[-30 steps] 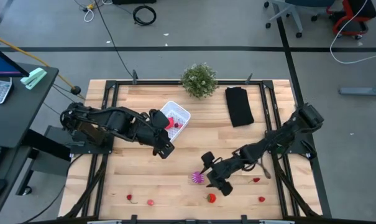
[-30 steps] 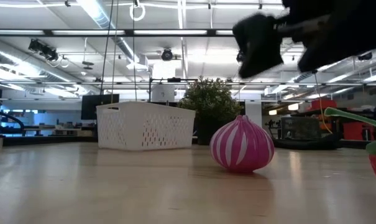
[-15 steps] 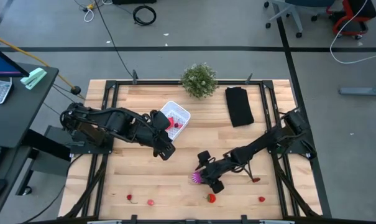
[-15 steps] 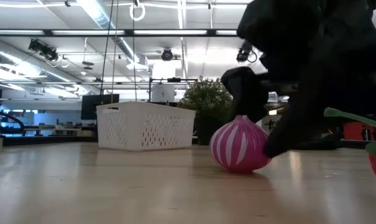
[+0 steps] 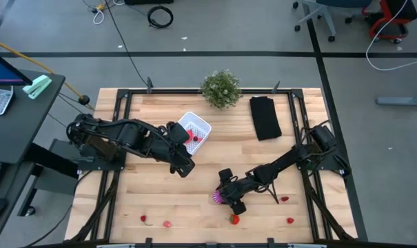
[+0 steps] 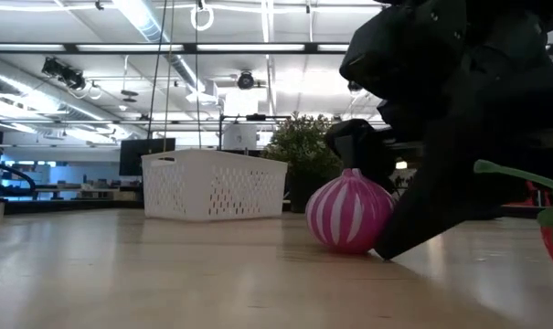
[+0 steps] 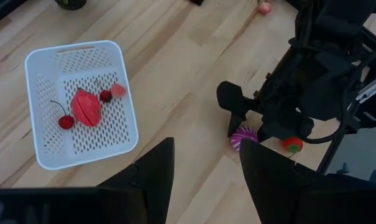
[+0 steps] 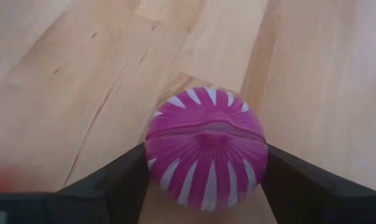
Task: Pick and placing Produce into tupperware
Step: Put the violet onion into the white basket
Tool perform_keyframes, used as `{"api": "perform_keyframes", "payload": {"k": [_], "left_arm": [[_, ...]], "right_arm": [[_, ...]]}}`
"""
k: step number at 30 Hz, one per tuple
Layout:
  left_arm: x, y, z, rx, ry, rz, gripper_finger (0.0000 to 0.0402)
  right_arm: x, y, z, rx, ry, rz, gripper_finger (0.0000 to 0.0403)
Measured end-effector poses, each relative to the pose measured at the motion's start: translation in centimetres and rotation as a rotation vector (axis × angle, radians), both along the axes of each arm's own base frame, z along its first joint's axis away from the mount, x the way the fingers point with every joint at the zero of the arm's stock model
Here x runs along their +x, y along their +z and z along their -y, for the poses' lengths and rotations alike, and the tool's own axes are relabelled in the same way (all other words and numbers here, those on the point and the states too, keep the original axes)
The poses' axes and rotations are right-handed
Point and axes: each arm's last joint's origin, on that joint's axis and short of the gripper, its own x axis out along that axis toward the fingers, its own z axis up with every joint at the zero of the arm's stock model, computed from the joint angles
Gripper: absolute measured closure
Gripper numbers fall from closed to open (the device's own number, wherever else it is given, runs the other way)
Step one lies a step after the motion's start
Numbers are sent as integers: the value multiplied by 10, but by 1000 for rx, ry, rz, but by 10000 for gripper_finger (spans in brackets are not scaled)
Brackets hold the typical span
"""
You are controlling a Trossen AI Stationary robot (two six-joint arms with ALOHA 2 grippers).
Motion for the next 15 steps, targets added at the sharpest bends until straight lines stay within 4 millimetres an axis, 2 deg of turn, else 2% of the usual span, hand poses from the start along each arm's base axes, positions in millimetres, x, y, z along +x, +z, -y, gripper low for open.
{"api": "perform_keyframes", "payload": {"k": [4,8,11,15], "left_arm": [[0,0,0,0,0,1,212],[0,0,0,0,0,0,215],[0,0,0,0,0,0,218],[0,0,0,0,-1,-3,217]], "right_arm": [[2,1,2,3,-7,8,154],[5,6,11,-4,-23,24,154],[9,23,25,-40,-50,82,138],[12,61,52,-79,-95,201,134]]}}
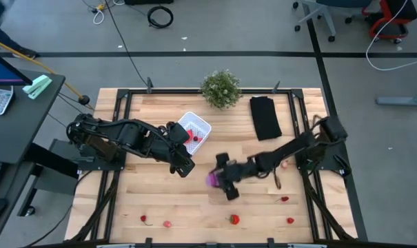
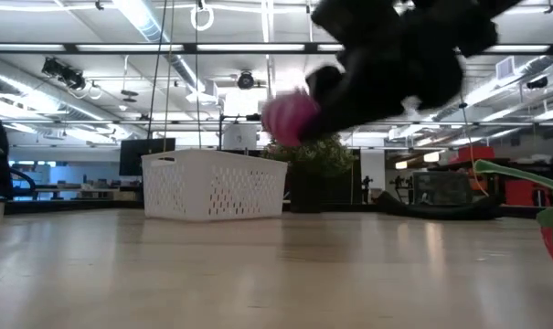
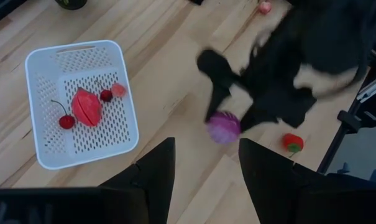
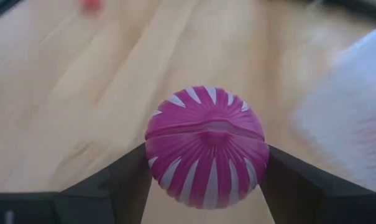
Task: Pick and placing Produce into tupperware
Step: Put the violet onion into the white basket
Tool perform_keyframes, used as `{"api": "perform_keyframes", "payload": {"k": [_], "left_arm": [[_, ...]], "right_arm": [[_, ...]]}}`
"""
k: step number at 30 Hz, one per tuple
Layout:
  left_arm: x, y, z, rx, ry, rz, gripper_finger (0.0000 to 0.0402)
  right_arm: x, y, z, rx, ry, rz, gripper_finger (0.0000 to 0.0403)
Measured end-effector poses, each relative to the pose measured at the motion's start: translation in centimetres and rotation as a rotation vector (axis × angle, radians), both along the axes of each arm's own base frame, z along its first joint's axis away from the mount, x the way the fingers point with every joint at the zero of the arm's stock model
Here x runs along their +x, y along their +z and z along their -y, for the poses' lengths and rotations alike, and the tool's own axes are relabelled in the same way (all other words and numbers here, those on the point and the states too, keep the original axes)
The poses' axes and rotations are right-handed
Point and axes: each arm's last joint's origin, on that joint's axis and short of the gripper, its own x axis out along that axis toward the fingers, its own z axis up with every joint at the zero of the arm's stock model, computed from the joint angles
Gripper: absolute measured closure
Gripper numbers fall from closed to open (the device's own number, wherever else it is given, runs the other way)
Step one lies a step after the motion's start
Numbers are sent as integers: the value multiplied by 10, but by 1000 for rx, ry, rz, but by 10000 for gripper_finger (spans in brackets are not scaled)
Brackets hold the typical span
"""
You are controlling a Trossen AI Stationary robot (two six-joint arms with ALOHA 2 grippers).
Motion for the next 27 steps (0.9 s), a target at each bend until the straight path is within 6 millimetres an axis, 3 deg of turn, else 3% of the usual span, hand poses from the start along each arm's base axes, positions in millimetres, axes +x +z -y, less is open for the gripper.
{"api": "perform_keyframes", "payload": {"k": [9,13,16,19,27], "left_arm": [[0,0,0,1,-1,-2,222],[0,0,-1,0,2,-2,223],[0,1,-3,6,-3,-3,224],[-2,3,-5,29,-31,-5,228],[-20,14,-12,133,-124,-25,229]], "right_arm": [[-10,87,95,-16,-200,316,147],[-9,103,131,99,-184,359,141],[5,111,146,139,-153,380,141],[27,112,154,145,-148,348,144],[81,63,159,128,-129,103,140]]}}
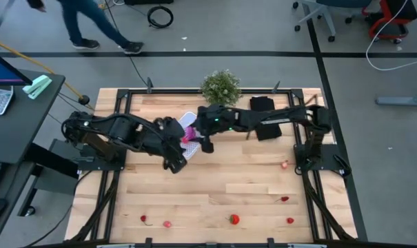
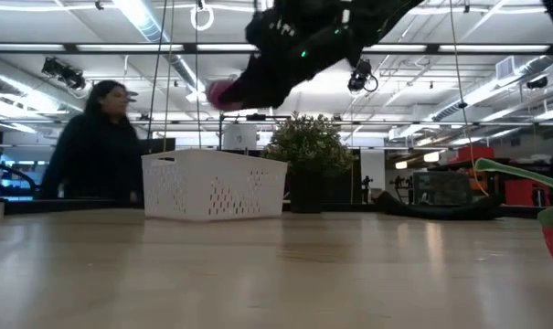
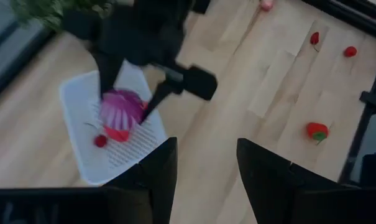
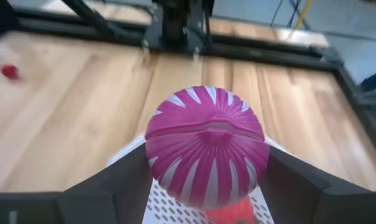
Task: Pick and placing Produce into tupperware
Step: Put the violet onion into the white basket
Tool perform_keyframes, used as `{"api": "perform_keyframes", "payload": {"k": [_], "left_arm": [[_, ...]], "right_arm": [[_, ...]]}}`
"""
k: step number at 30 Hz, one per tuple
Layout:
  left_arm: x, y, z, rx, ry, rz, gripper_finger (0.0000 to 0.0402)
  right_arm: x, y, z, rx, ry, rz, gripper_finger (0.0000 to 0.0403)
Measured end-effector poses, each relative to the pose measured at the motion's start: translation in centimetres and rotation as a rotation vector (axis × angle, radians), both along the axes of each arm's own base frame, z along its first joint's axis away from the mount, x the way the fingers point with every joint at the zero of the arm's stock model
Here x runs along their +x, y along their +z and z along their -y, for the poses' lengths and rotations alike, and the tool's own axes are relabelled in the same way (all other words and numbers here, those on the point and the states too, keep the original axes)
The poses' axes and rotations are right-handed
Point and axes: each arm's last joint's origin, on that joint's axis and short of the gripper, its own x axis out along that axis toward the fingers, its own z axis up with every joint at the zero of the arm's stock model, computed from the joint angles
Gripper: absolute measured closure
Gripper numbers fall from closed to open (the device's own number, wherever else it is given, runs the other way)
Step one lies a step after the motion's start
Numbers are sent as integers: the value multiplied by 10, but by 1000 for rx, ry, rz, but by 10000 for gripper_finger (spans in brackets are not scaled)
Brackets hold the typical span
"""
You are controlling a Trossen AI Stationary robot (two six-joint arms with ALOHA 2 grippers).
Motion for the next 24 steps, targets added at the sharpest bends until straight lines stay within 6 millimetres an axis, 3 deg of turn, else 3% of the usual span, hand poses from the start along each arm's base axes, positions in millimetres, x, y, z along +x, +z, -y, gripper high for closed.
{"api": "perform_keyframes", "payload": {"k": [6,12,24], "left_arm": [[-26,8,-3,126,13,-32,228],[-29,8,4,178,3,-35,229],[-26,6,6,180,0,-35,228]], "right_arm": [[22,-35,16,12,-28,-72,141],[38,-53,34,28,-67,-106,141],[33,-55,46,43,-98,-272,140]]}}
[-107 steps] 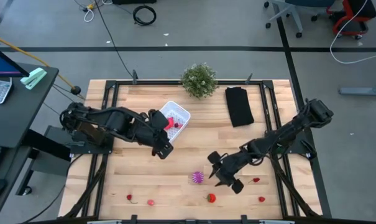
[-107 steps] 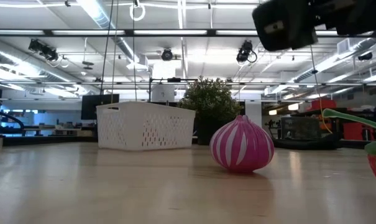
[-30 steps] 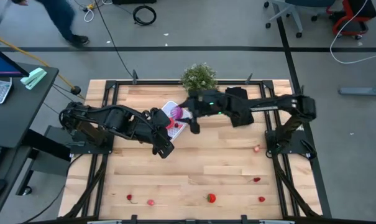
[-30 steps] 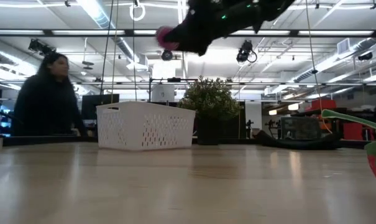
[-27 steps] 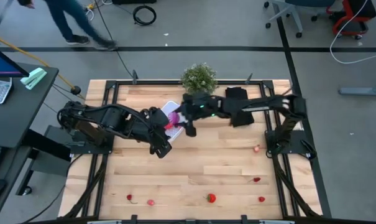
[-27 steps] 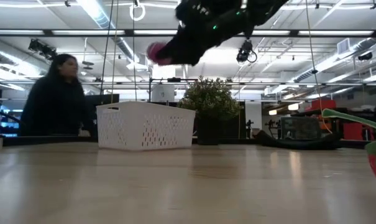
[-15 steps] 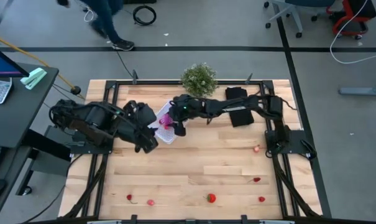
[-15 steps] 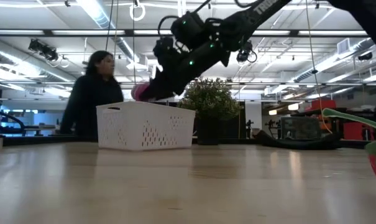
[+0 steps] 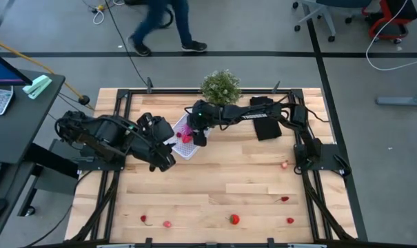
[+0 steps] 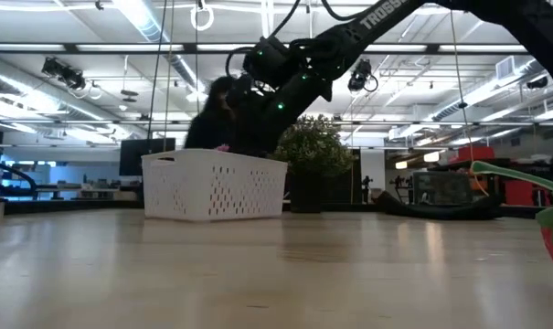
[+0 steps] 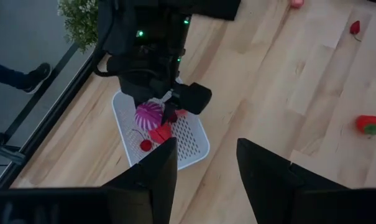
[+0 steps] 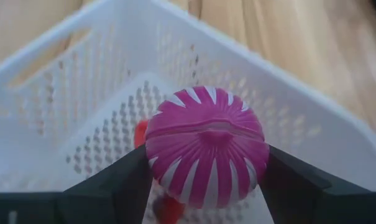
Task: Pick and placing Produce into tupperware
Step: Put the violet onion into the white basket
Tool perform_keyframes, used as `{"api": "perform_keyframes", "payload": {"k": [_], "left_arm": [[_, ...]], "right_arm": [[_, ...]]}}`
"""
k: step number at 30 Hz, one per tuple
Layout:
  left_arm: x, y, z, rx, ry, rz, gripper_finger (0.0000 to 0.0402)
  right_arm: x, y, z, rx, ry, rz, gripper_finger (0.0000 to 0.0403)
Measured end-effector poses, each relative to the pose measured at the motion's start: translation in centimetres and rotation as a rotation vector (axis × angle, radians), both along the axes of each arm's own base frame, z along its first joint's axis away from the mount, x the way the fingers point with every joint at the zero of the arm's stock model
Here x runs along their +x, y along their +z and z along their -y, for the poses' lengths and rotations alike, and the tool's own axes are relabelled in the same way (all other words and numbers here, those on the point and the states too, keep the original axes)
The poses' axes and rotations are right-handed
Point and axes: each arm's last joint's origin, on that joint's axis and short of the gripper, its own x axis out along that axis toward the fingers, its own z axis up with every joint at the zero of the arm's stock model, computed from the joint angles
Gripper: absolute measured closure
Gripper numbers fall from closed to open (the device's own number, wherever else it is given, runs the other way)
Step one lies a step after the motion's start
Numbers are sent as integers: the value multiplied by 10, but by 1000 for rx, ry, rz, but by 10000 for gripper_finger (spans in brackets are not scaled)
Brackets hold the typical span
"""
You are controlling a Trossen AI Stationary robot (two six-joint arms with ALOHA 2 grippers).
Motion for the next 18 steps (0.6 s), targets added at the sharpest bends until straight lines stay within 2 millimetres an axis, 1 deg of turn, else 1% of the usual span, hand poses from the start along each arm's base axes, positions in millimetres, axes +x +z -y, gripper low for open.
{"api": "perform_keyframes", "payload": {"k": [6,9,14,18], "left_arm": [[2,1,1,-10,-1,24,228],[2,1,1,-10,-1,23,227],[2,1,1,-9,-2,23,229],[2,1,1,1,-15,17,227]], "right_arm": [[-5,-4,4,14,-9,-54,134],[-7,-4,10,14,-22,-54,128],[-10,-3,21,-44,-42,-64,116],[-12,-3,27,-45,-57,-65,109]]}}
